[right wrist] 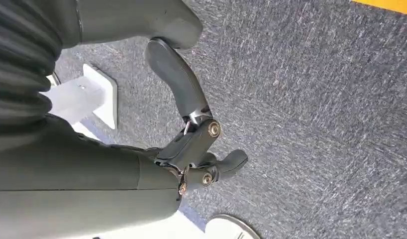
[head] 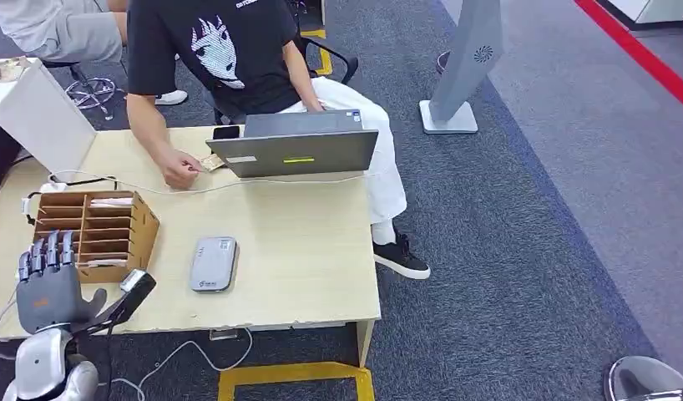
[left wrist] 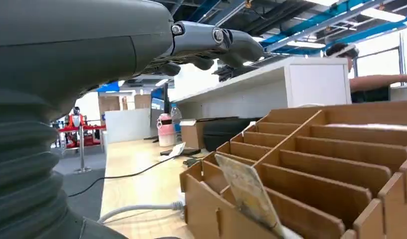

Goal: Pass the card to the sensor for recognition and then transmit it.

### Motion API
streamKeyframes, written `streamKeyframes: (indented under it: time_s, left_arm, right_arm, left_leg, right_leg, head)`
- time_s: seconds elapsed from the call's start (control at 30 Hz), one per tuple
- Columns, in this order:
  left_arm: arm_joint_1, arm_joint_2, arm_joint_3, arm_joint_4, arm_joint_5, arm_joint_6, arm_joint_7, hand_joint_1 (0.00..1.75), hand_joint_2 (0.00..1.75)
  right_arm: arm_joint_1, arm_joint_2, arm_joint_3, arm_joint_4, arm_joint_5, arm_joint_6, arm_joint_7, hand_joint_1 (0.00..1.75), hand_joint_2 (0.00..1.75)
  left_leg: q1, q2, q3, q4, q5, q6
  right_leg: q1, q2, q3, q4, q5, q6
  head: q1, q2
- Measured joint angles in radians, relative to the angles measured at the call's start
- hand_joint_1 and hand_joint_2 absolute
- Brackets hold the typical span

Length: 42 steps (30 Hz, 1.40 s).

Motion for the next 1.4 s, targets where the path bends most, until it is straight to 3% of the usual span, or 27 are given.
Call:
streamKeyframes:
  time_s: [0.43,0.73,1.03,1.4]
  left_arm:
    - [-0.008,0.027,0.007,0.082,-0.007,-0.018,0.025,0.0,1.75]
    - [-0.066,0.04,0.007,0.161,-0.053,0.015,0.014,0.0,1.75]
    - [-0.057,0.033,0.007,0.176,-0.043,0.042,0.01,0.0,1.75]
    - [-0.058,0.025,0.007,0.176,-0.048,0.039,-0.008,0.0,1.75]
  right_arm:
    - [0.0,0.0,-0.006,0.0,0.0,0.0,-0.011,0.0,1.75]
    - [-0.002,0.0,-0.027,0.0,-0.03,0.011,-0.033,0.0,1.75]
    - [0.0,0.0,-0.047,0.001,-0.013,0.029,0.029,0.0,1.75]
    - [-0.009,0.003,-0.046,0.002,0.001,0.019,-0.024,0.0,1.75]
  left_leg:
    - [0.0,0.0,0.0,0.0,0.0,0.0]
    - [0.0,0.0,0.0,0.0,0.0,0.0]
    - [0.0,0.0,0.0,0.0,0.0,0.0]
    - [0.0,0.0,0.0,0.0,0.0,-0.001]
  right_leg:
    - [0.0,0.0,0.0,0.0,0.0,0.0]
    - [0.0,0.0,0.0,0.0,0.0,0.0]
    - [0.0,0.0,0.0,0.0,0.0,0.0]
    - [0.0,0.0,0.0,0.0,0.0,0.0]
  head:
    - [0.0,0.0]
    - [-0.001,0.0]
    - [0.0,0.0]
    - [0.0,0.0]
